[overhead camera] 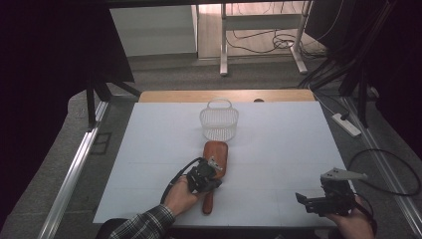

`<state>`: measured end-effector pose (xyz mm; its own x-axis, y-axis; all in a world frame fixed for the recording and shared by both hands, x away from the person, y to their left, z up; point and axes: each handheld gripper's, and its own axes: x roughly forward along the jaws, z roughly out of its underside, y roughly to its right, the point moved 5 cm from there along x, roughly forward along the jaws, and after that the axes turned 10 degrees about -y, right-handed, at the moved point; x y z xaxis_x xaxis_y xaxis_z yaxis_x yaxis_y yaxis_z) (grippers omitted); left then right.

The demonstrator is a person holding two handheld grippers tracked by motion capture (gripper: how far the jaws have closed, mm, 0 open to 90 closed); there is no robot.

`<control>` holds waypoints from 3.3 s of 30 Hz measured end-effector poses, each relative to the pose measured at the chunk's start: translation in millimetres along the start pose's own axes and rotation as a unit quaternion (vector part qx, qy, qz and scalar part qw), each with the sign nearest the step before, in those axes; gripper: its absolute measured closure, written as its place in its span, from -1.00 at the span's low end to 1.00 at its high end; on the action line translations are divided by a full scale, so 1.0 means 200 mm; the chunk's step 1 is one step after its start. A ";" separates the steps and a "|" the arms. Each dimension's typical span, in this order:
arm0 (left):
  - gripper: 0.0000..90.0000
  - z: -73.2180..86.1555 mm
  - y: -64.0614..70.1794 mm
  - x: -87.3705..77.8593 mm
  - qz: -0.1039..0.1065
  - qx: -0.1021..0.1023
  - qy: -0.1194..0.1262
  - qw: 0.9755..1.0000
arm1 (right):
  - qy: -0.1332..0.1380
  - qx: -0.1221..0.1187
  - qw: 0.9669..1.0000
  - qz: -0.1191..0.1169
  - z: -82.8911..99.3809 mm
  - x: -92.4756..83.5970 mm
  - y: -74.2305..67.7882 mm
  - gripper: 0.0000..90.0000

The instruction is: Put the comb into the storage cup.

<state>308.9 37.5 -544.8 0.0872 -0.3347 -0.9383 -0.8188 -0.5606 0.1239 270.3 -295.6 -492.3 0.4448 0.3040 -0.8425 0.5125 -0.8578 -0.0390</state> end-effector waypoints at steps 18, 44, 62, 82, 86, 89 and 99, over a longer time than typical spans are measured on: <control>0.98 0.14 -0.11 -0.06 -0.013 -0.034 -0.014 0.999 | -0.001 0.002 1.000 0.002 0.00 0.00 0.00 -1.00; 0.37 0.19 -0.13 -0.22 0.003 -0.087 0.049 0.995 | -0.004 0.004 1.000 0.003 0.00 0.00 0.00 -1.00; -1.00 0.21 -0.17 -0.21 -0.033 -0.104 0.042 0.993 | -0.004 0.002 1.000 0.001 0.00 0.00 0.00 -1.00; -1.00 0.18 -0.16 -0.06 -0.027 -0.094 0.011 0.995 | -0.009 0.001 1.000 -0.001 0.00 0.01 0.00 -1.00; -1.00 0.17 -0.17 -0.03 -0.022 -0.097 0.001 0.995 | -0.010 0.000 1.000 -0.001 0.00 0.01 0.00 -1.00; -1.00 0.17 -0.16 -0.01 -0.022 -0.095 -0.008 0.995 | -0.010 0.000 1.000 -0.002 0.00 0.01 0.00 -1.00; -1.00 0.16 -0.15 0.00 -0.011 -0.099 -0.019 0.995 | -0.011 -0.003 1.000 -0.003 0.00 0.01 0.00 -1.00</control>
<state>314.8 77.5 -559.3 0.0794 -0.2931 -0.9528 -0.6890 -0.7068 0.1600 271.2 -294.3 -493.9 0.4258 0.3008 -0.8534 0.5203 -0.8530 -0.0410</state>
